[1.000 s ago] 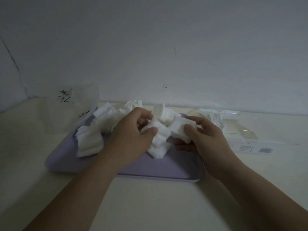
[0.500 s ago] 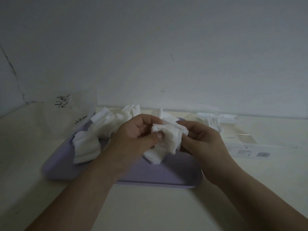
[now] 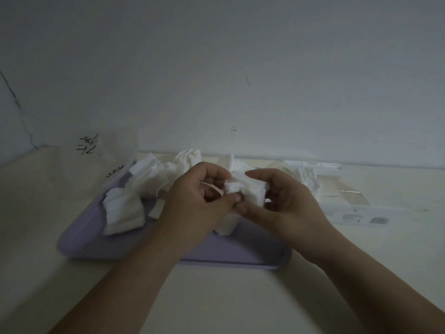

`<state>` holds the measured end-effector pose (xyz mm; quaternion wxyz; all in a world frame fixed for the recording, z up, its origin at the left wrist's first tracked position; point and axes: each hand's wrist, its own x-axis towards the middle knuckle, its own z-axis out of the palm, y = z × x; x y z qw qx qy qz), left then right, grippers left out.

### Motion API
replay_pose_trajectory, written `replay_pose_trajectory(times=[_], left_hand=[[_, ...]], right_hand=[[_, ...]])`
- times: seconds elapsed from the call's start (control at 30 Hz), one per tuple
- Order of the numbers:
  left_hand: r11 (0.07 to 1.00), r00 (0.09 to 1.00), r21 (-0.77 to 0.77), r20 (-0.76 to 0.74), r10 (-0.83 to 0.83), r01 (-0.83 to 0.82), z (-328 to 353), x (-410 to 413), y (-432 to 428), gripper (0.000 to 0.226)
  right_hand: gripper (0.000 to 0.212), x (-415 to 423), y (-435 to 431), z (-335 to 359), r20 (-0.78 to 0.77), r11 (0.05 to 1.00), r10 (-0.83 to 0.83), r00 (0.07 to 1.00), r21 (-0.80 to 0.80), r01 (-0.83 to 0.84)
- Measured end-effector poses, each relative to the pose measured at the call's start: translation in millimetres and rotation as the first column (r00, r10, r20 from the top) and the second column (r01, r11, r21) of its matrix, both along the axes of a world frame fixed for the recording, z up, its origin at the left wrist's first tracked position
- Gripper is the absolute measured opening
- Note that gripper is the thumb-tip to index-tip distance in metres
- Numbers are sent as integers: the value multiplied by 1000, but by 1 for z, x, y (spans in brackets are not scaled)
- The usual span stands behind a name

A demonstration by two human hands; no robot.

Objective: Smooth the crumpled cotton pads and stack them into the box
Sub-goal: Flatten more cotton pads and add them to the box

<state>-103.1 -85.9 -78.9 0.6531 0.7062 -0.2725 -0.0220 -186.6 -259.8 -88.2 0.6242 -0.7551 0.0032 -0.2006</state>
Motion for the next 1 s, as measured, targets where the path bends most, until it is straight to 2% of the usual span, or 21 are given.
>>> replay_pose_trajectory(times=[0.1, 0.13, 0.27, 0.4, 0.47, 0.57, 0.63, 0.77, 0.8, 0.87, 0.93, 1.0], left_hand=[[996, 998, 72, -40, -52, 55, -2, -1, 1, 61], [991, 995, 96, -41, -90, 93, -2, -1, 2, 64], [979, 990, 154, 21, -140, 135, 0, -5, 3, 27], [986, 995, 135, 4, -99, 97, 1, -5, 2, 22], [986, 994, 125, -26, -110, 112, 0, -7, 1, 24], [980, 989, 128, -26, -147, 149, -3, -13, -4, 30], [983, 990, 122, -15, -138, 139, -5, -15, -8, 34], [988, 992, 129, 72, -99, 89, -14, -15, -14, 41], [989, 991, 129, 102, -89, 75, -15, -14, -14, 40], [990, 989, 124, 125, -77, 61, -15, -10, -13, 31], [994, 995, 80, 64, -83, 77, -11, -8, -11, 27], [995, 990, -21, -93, -102, 100, -8, -7, -10, 29]], right_hand=[[38, 2, -2, -5, 41, 1000, 8, 999, -9, -8], [37, 1, -2, -5, 44, 1000, 29, 999, -4, -29], [44, 2, -2, -5, 48, 998, 44, 998, 31, -45], [71, 4, 1, -1, -36, 948, 117, 993, 303, -100], [64, 2, 7, 3, -72, 922, 127, 989, 376, -91], [36, 1, 13, 4, -113, 952, 22, 993, 307, 14], [30, 1, 15, 4, -123, 951, -5, 992, 307, 42], [38, -1, 16, 4, -120, 934, 74, 990, 356, -27], [44, 0, 15, 5, -106, 920, 115, 988, 387, -66], [71, 0, 15, 7, -76, 878, 182, 980, 461, -128], [91, 1, 9, 8, -72, 902, 188, 980, 408, -143], [92, 1, 3, 9, -89, 940, 170, 981, 315, -135]])
